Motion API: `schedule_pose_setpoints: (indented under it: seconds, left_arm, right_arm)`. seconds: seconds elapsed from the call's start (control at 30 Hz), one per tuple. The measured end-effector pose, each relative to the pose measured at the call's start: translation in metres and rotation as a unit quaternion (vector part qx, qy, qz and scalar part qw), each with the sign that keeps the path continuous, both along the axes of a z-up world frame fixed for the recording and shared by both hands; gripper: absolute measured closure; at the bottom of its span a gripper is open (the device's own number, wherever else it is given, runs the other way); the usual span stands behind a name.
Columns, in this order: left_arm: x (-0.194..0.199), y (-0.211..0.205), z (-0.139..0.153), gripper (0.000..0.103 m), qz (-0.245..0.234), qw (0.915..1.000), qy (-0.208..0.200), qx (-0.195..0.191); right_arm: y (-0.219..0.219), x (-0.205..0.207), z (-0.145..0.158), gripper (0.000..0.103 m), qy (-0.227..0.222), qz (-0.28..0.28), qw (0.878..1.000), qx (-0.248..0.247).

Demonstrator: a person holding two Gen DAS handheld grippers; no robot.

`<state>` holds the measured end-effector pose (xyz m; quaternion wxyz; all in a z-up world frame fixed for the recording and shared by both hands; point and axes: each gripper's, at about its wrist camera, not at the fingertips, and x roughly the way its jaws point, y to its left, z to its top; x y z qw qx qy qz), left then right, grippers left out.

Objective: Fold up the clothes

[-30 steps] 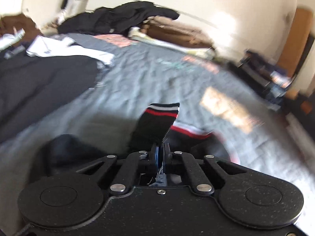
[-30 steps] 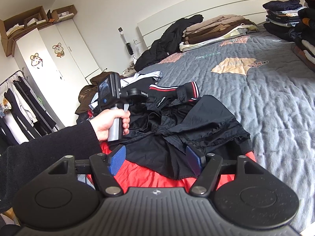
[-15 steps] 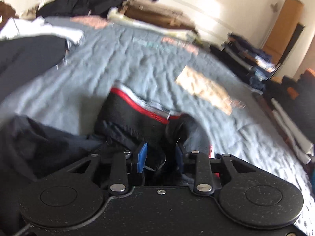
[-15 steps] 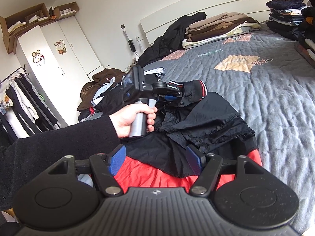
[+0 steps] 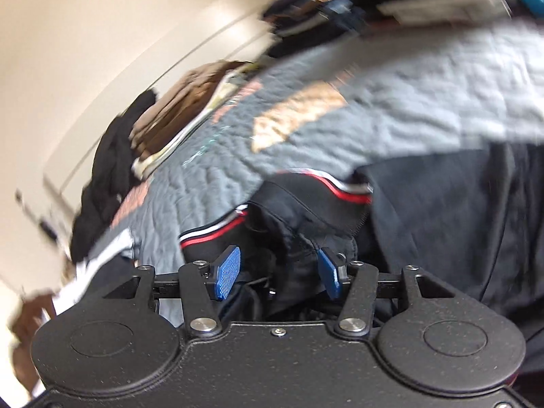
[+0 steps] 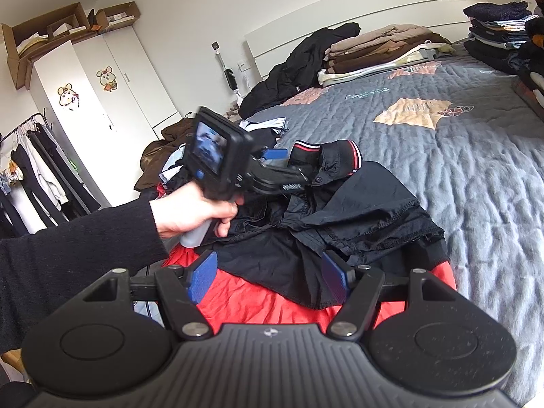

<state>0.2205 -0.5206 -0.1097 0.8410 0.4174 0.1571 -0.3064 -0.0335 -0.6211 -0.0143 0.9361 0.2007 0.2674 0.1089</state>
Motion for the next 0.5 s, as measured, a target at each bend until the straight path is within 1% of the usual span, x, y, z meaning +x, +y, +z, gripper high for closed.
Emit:
schedule_pose_setpoints:
  seconds: [0.07,0.13,0.23,0.3,0.4,0.5]
  left_arm:
    - [-0.003,-0.007,-0.015,0.053,-0.014,0.9991,-0.017,0.037]
    - [-0.001,-0.007,-0.020,0.059,-0.020,0.9986,-0.016,0.047]
    - [-0.003,-0.001,-0.009,0.059,-0.017,0.9993,0.003,0.033]
    - [-0.010,0.007,-0.002,0.058,-0.033,0.9990,0.001,0.030]
    - [-0.024,0.011,-0.004,0.058,-0.066,0.9959,-0.009,0.061]
    - [-0.030,0.003,-0.016,0.058,-0.077,0.9923,-0.038,0.089]
  right_arm:
    - [-0.003,-0.001,-0.001,0.036,0.000,-0.003,1.000,0.003]
    - [-0.004,0.000,-0.002,0.036,0.002,-0.006,1.000,0.007]
    - [-0.005,0.000,-0.003,0.036,0.005,-0.008,1.000,0.006]
    - [-0.006,0.000,-0.003,0.036,0.005,-0.008,1.000,0.007]
    - [-0.006,0.000,-0.003,0.036,0.004,-0.008,1.000,0.007]
    - [-0.003,0.001,-0.002,0.036,0.005,-0.006,1.000,0.004]
